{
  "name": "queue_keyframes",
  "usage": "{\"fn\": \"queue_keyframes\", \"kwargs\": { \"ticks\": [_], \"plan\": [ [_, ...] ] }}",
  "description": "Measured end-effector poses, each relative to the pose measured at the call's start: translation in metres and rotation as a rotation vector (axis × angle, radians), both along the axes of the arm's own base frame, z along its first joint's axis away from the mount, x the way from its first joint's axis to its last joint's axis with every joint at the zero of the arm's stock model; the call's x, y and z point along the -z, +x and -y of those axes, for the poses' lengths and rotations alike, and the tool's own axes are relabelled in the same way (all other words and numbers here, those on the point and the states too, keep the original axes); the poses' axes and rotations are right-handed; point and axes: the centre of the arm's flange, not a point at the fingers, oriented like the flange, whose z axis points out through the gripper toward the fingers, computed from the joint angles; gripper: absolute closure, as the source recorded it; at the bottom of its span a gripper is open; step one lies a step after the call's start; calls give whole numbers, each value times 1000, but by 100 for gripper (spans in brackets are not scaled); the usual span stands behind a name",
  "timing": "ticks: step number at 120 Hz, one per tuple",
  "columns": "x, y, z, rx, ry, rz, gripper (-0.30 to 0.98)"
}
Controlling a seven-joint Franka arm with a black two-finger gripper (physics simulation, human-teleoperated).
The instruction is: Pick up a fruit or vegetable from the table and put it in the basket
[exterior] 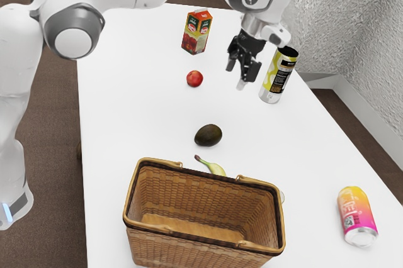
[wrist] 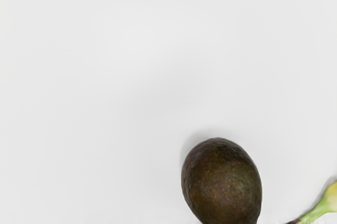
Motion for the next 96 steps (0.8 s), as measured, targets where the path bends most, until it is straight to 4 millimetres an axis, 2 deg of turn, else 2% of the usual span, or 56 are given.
{"fn": "queue_keyframes", "kwargs": {
  "ticks": [11, 19, 28, 49, 58, 74, 96],
  "plan": [
    [49, 1, 2, -14, -23, -54, 0],
    [67, 2, 4, -20, -32, -61, 0],
    [74, 3, 10, -16, -35, -52, 0],
    [93, -3, 8, -21, -44, -59, 0],
    [104, -9, 14, -2, -68, -55, 0],
    [100, -23, 28, 39, -60, -5, 0],
    [103, -26, 29, -15, -42, 15, 0]
  ]
}}
